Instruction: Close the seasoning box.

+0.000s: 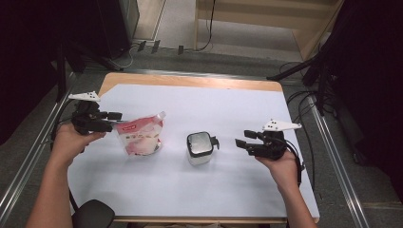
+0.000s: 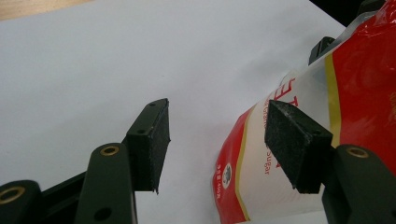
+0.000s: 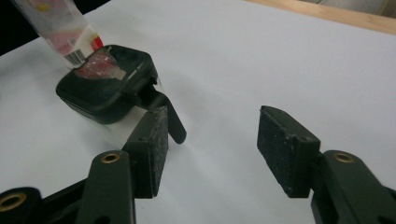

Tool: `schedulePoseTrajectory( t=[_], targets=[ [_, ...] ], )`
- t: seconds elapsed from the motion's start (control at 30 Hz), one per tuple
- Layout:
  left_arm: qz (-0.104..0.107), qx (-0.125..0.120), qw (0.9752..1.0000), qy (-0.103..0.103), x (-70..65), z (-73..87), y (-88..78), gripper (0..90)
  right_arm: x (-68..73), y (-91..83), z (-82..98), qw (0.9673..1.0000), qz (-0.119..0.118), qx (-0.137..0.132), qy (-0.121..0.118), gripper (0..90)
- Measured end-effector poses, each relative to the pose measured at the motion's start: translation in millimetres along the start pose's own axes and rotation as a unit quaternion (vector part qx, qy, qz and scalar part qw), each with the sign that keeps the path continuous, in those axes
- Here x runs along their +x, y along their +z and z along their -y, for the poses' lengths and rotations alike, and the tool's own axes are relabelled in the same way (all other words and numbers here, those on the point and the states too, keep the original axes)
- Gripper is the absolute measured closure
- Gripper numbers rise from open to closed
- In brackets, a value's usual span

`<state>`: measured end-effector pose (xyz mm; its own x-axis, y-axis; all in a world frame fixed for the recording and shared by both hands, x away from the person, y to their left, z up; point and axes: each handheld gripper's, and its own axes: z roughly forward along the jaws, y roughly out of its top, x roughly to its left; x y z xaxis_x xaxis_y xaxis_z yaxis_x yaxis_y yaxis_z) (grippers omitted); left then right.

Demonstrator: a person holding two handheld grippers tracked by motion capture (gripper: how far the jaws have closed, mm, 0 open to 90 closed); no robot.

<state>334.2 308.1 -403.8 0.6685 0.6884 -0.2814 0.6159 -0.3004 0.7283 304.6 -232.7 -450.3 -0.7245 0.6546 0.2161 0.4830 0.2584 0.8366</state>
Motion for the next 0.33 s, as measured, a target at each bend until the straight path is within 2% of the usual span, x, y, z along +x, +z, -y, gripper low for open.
schedulePoseTrajectory(
  t=[0.33],
  targets=[
    [-0.005,0.008,0.9999,-0.005,0.9,0.7,5.4,41.0,-15.9,0.1,12.1,0.9994,0.017,0.008,0.03,43.8]
  ],
)
